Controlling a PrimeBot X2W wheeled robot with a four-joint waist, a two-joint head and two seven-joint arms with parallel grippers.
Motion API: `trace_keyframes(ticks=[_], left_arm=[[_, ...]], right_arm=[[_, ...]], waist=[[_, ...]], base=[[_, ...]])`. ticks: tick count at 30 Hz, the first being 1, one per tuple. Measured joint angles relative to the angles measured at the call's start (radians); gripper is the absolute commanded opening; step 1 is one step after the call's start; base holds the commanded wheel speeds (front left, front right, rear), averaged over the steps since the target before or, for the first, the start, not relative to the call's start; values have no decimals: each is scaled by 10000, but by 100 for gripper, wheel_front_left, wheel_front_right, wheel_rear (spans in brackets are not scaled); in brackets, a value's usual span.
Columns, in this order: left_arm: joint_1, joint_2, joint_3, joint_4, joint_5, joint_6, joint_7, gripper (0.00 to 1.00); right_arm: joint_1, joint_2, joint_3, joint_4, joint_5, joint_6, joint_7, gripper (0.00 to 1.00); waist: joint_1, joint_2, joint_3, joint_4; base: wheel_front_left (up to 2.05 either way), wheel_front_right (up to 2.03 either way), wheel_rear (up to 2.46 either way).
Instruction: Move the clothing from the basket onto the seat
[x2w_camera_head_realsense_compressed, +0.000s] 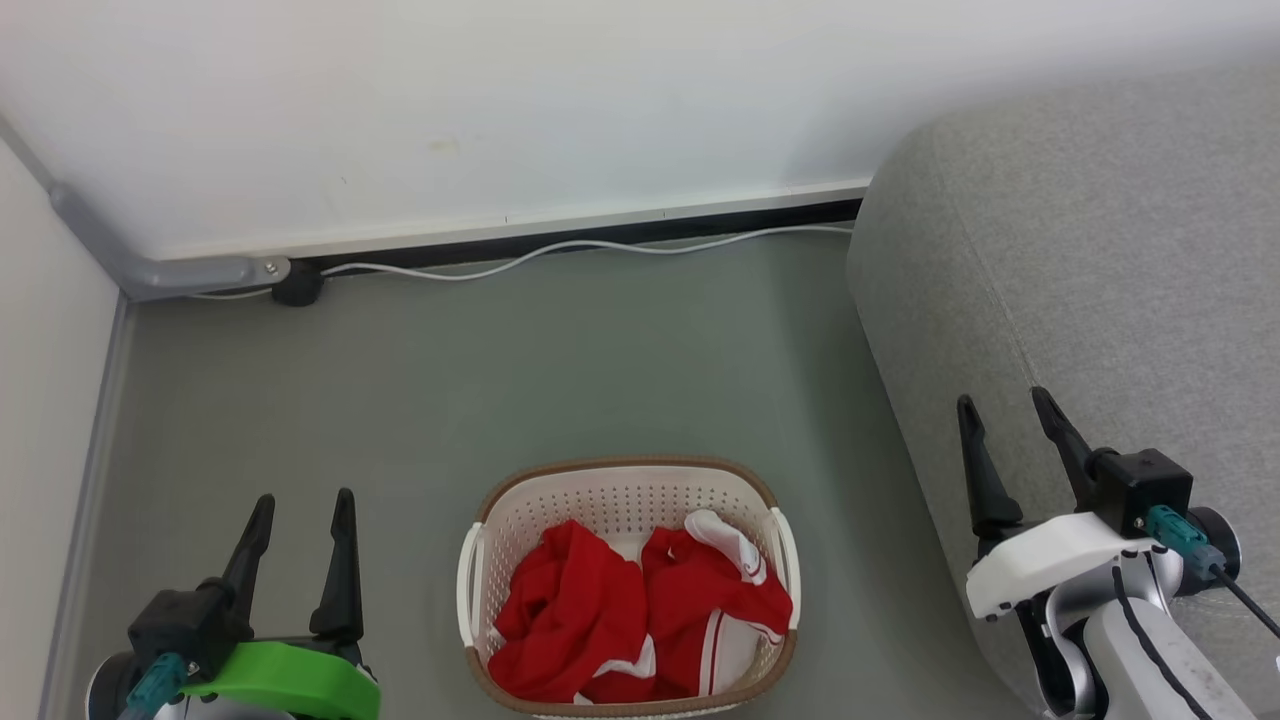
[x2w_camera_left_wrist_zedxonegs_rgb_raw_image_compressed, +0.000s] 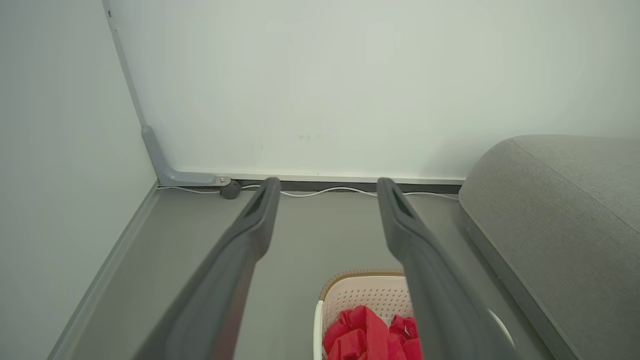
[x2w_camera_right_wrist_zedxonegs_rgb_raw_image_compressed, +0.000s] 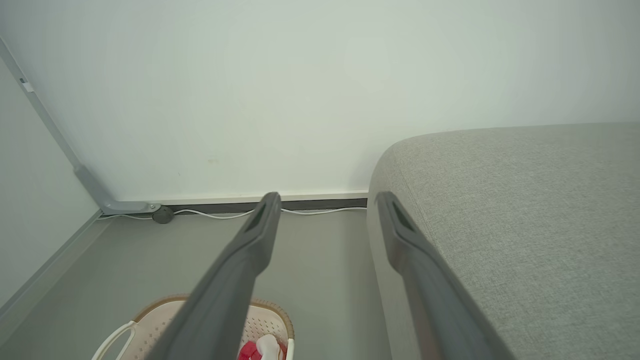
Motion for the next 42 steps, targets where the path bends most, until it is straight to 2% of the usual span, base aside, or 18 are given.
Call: trace_keyframes(ticks=[13, 28, 35, 42], left_arm=[[-654, -10, -474, -159, 121, -61, 0, 100], [-2412, -42, -1292, -171, 278, -88, -2, 100], [-3297, -58, -1935, -146, 278, -88, 63, 100], [-4149, -63, -2920, -134, 280, -88, 696, 100]], right_arm=[[-518, -4, -58, -274, -196, 19, -12, 100], [-2027, -69, -339, -913, -428, 61, -12, 100], [-2765, -138, -508, -1189, -489, 59, -13, 100], [-3600, -107, -556, -1448, -543, 77, -38, 100]], waist=[[0, 0, 1536, 112], [0, 0, 3624, 304], [1, 0, 4623, 291], [1, 0, 5616, 195]], base=[[0, 0, 0], [0, 0, 0], [0, 0, 0], [0, 0, 0]])
